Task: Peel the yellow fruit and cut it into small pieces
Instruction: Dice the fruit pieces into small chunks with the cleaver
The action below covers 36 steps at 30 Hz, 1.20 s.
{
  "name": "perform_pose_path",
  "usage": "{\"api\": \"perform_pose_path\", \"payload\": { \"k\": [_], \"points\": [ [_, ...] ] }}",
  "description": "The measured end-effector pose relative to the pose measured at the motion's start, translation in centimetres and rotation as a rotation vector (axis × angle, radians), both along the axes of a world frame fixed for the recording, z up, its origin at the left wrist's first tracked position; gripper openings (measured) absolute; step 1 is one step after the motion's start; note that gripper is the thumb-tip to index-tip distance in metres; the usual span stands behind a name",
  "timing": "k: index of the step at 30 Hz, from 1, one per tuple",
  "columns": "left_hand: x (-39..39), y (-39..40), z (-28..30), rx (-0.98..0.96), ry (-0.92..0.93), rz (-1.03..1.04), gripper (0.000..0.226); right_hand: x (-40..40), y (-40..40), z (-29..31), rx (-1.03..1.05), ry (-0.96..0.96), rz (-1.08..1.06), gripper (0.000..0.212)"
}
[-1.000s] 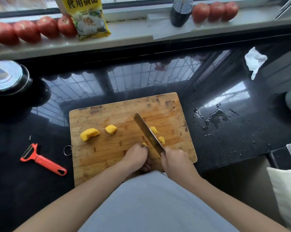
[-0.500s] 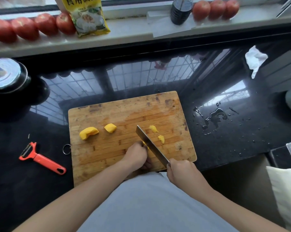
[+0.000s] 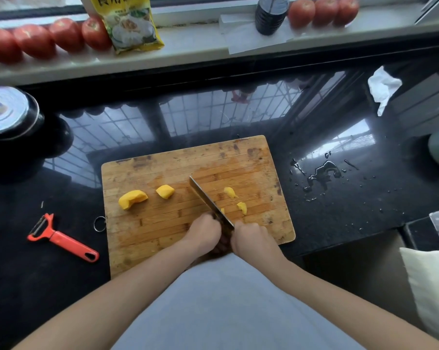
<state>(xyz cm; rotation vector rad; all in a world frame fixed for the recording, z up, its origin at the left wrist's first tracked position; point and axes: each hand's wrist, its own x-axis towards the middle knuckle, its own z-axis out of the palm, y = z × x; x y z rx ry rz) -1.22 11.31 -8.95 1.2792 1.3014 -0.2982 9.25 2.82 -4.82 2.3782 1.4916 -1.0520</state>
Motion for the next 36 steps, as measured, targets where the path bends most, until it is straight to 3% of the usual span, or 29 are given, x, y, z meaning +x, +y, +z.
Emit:
{"api": "perform_pose_path", "payload": {
  "k": [4, 8, 12, 15, 16, 18, 20, 23, 25, 29, 33, 36],
  "points": [
    [0.0, -0.1, 1.0, 0.076, -0.012, -0.062, 0.030, -0.1, 1.6, -0.5, 0.165, 0.015, -0.014, 0.020],
    [0.2, -0.1, 1.5, -0.036, -0.044, 0.032, 0.025, 1.6, 0.7, -0.5, 0.239, 0.002, -0.116, 0.025],
    [0.0, 2.1, 2.3, -0.093, -0.103, 0.131, 0.017, 4.4, -1.4, -0.1, 0.321, -0.087, -0.044, 0.025],
    [-2.7, 5.6, 3.4, -0.063, -0.106, 0.318, 0.021, 6.7, -2.6, 0.5, 0.509, -0.227, 0.201, 0.013],
    [-3.9, 6.9, 3.9, 0.027, -0.104, 0.408, 0.021, 7.3, -3.0, 0.8, 0.517, -0.302, 0.332, 0.009],
    [-5.5, 8.7, 5.1, 0.327, -0.102, 0.462, 0.019, 8.1, -3.7, 0.9, 0.549, -0.426, 0.557, 0.023],
    [-5.0, 8.7, 6.8, 0.560, -0.103, 0.122, 0.016, 8.7, -3.6, 0.8, 0.671, -0.472, 0.671, 0.017],
    [-1.7, 4.9, 8.0, 0.416, -0.146, -0.559, 0.026, 8.9, -2.9, -0.4, 0.760, -0.490, 0.735, 0.025],
    [0.1, 2.1, 7.0, 0.393, -0.137, -0.804, 0.042, 8.8, -2.6, -1.1, 0.758, -0.501, 0.746, 0.026],
    [1.5, -1.0, 4.0, 0.593, -0.072, -0.899, 0.034, 8.4, -2.7, -1.9, 0.785, -0.510, 0.715, 0.015],
    [2.3, -1.6, 3.2, 0.578, -0.104, -0.837, 0.031, 8.8, -3.2, -2.7, 0.789, -0.537, 0.690, 0.015],
    [2.6, -0.7, 3.1, 0.578, -0.114, -0.831, 0.033, 8.8, -3.3, -2.8, 0.803, -0.556, 0.663, 0.028]
  ]
}}
